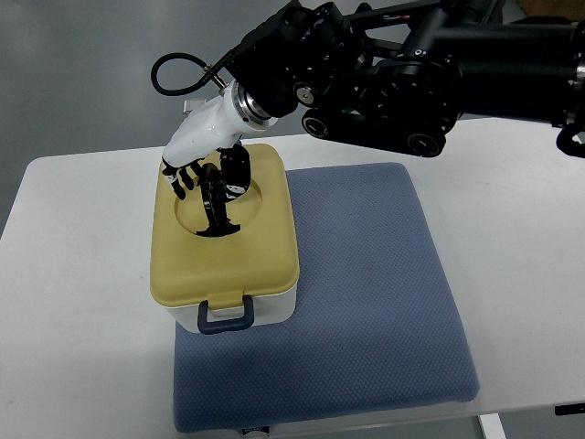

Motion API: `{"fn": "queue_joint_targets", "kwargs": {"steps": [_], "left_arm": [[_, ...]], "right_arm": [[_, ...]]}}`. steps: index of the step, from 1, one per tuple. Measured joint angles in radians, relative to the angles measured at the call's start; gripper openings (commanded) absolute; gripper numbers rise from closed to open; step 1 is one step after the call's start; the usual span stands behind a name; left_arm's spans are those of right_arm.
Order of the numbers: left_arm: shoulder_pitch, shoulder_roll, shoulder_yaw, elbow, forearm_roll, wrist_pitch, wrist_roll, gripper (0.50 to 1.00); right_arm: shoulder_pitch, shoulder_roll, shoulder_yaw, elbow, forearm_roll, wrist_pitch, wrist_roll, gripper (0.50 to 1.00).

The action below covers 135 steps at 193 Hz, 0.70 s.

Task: Open white storage box with right hand
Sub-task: 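Close the right hand's fingers around the black lid handle, then lift the yellow lid off the white box with the right hand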

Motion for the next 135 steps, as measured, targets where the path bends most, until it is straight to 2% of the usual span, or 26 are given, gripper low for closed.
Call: {"fn": "queue_joint_targets", "kwargs": {"steps": [18,42,82,94,135], "left_arm": [[0.0,0.0,0.0,0.0,0.0,0.0,0.0,1.0],[0.0,0.0,0.0,0.0,0.0,0.0,0.0,1.0],[0.0,0.0,0.0,0.0,0.0,0.0,0.0,1.0],[0.0,0.0,0.0,0.0,0.0,0.0,0.0,1.0],[0.0,0.0,0.0,0.0,0.0,0.0,0.0,1.0]], "right_arm": [[-0.001,0.0,-0.003,0.0,0.0,-0.003,0.0,0.637],[-0.002,0.0,-0.004,0.0,0.0,-0.01,0.003,0.584],[-0.002,0.0,-0.014,0.0,0.0,-0.032,0.015,0.537],[-0.002,0.0,-0.018,0.0,0.001,-0.034,0.016,0.5],[-0.001,0.0,-0.023,0.0,0.001,-0.036,0.02,0.5]]}}
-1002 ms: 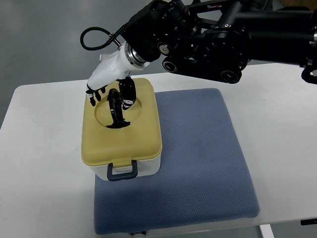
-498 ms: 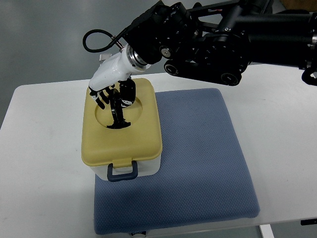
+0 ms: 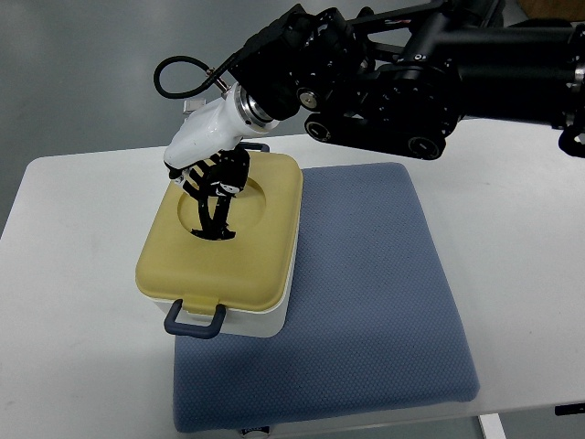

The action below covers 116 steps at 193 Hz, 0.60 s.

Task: Open white storage box with right hand
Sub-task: 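Lift the yellow lid off the white box with the right hand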

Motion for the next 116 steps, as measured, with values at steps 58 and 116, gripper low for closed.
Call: {"fn": "queue_joint_targets", "kwargs": {"steps": [58,116], "left_arm": [[0.0,0.0,0.0,-0.001,0.0,0.0,0.0,1.0],[0.0,0.0,0.0,-0.001,0.0,0.0,0.0,1.0]], "right_arm": [[0.014,0.0,-0.003,0.0,0.001,0.005,0.02,0.5],[0.049,-0.003,0.003,0.0,0.008,0.018,0.044,0.5]]}}
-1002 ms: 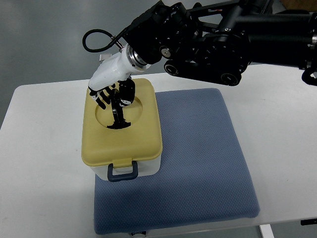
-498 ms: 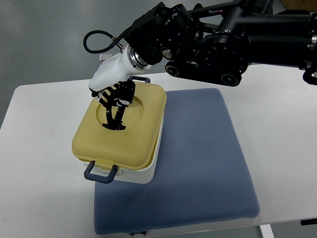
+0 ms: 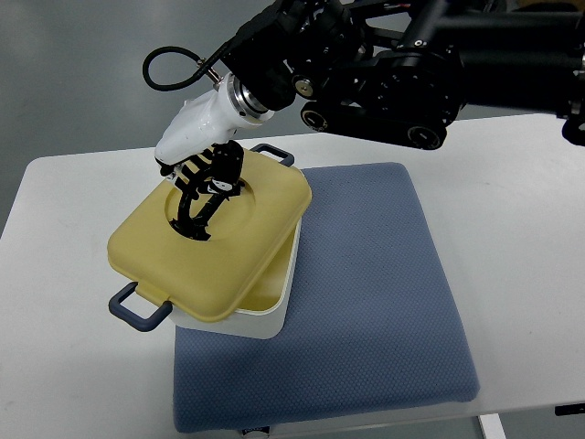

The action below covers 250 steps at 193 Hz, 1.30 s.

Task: Open white storage box with right hand
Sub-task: 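Lift the yellow lid off the white box with the right hand, then carry the lid beside the box and lower it onto the pad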

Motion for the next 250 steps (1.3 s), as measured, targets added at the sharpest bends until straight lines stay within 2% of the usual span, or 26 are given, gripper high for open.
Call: {"fn": "queue_joint_targets", "kwargs": {"steps": [50,93,107,178,250], "left_arm": [[0.0,0.0,0.0,-0.002,0.0,0.0,0.0,1.0],[0.0,0.0,0.001,-0.002,0.0,0.0,0.0,1.0],[0.0,0.0,0.001,-0.002,0.0,0.0,0.0,1.0],[0.0,0.0,0.002,-0.002,0.0,0.0,0.0,1.0],[0.0,0.0,0.002,-0.002,0.0,0.0,0.001,1.0]], "right_arm": [[0.065,-0.049,0.013,0.0,0.012,0.044,0.035,0.5],[0.125,-0.146,0.087,0.001,0.013,0.179,0.062,0.5],[0.139,-0.178,0.115,0.002,0.011,0.201,0.062,0.5],[0.152,-0.303,0.097,0.011,-0.075,0.21,0.084,0.5],[0.141,-0.378,-0.125,0.011,-0.214,0.21,0.147,0.5]]}}
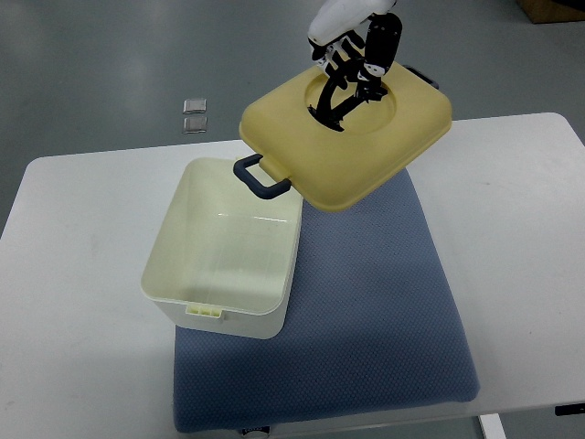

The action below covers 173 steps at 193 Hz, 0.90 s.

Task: Open white storage box with right hand
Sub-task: 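Carry the lid beside the box and lower it onto the pad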

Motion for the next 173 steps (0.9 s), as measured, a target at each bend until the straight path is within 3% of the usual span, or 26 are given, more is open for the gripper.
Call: {"fn": "queue_joint_targets", "kwargs": {"steps": [87,173], "left_arm": [[0.0,0.0,0.002,0.0,0.0,0.0,0.0,1.0],[0.001,0.0,0.003,-0.002,0.0,0.0,0.001,1.0]], "right_arm": [[0.0,-0.037,-0.292,-0.01,-0.05,-0.034,0.043,0.5],[-0.114,-0.046,-0.327,-0.043,-0.06,-0.103,0.042,0.5]]}}
